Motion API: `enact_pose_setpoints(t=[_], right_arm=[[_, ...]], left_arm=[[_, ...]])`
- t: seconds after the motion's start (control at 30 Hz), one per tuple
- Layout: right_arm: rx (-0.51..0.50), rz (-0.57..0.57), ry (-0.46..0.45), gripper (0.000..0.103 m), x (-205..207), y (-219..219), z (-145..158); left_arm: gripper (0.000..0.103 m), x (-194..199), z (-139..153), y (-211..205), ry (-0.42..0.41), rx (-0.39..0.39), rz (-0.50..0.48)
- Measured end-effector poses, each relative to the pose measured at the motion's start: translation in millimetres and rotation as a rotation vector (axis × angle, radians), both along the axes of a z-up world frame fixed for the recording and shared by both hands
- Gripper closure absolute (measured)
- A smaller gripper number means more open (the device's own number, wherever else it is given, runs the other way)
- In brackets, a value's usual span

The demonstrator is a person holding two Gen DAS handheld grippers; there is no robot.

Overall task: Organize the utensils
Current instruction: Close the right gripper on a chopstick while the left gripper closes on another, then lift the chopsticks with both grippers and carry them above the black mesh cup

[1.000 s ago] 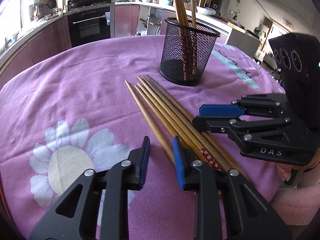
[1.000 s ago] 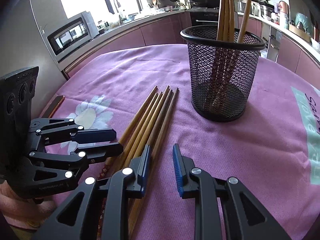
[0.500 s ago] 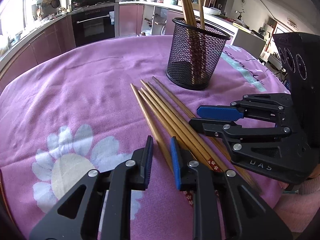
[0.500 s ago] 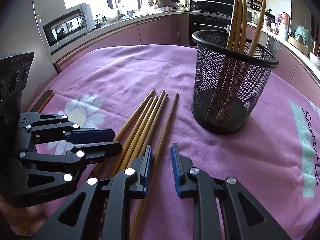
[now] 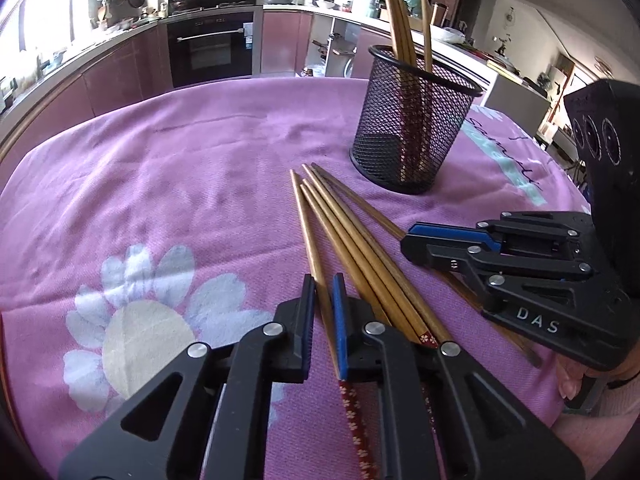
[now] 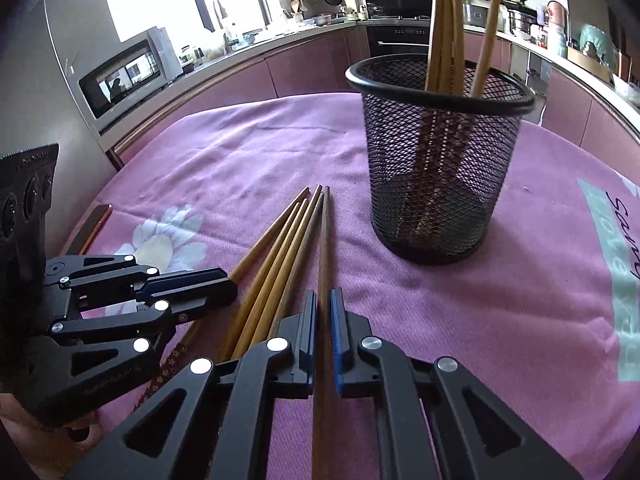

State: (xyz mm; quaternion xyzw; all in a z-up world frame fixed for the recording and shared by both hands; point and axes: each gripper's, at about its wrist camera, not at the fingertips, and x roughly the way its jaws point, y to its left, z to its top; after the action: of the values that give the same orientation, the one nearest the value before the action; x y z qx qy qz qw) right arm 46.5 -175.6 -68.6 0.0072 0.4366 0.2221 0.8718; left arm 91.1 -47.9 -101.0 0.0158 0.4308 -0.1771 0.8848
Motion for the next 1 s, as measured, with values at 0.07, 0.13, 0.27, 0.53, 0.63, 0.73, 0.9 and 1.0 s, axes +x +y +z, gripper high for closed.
enact_pose_setpoints(t=[0.07,0.13,0.27,0.53,0.63,0.73,0.9,1.0], right_arm=[[0.017,0.0,0.001,0.097,-1,-4,2],[0.036,0.001,0.001,0.097,-1,-7,4],[0.078,0.006,0.004,0.097,-4,-15,9],[0.162,0.028,-0.008,0.097,-10,-24,21],[0.2,0.043,-0.008,0.097,-11,-26,25],[0.222,0.055,-0.016,0.097,-13,-26,30],[0.26,0.068,-0.037,0.097,-15,-29,41],[0.283,0.065,-0.056,0.097,-16,-34,48]], left_arm=[[0.095,0,1,3,0.003,-0.012,0.007],[0.096,-1,3,7,0.005,-0.029,0.01],[0.096,-4,11,12,0.0,-0.068,0.005],[0.096,-10,29,19,-0.008,-0.168,-0.027],[0.096,-13,34,18,-0.01,-0.196,-0.039],[0.096,-16,39,19,-0.016,-0.219,-0.051],[0.096,-20,50,21,-0.03,-0.262,-0.081],[0.096,-23,61,22,-0.05,-0.284,-0.094]])
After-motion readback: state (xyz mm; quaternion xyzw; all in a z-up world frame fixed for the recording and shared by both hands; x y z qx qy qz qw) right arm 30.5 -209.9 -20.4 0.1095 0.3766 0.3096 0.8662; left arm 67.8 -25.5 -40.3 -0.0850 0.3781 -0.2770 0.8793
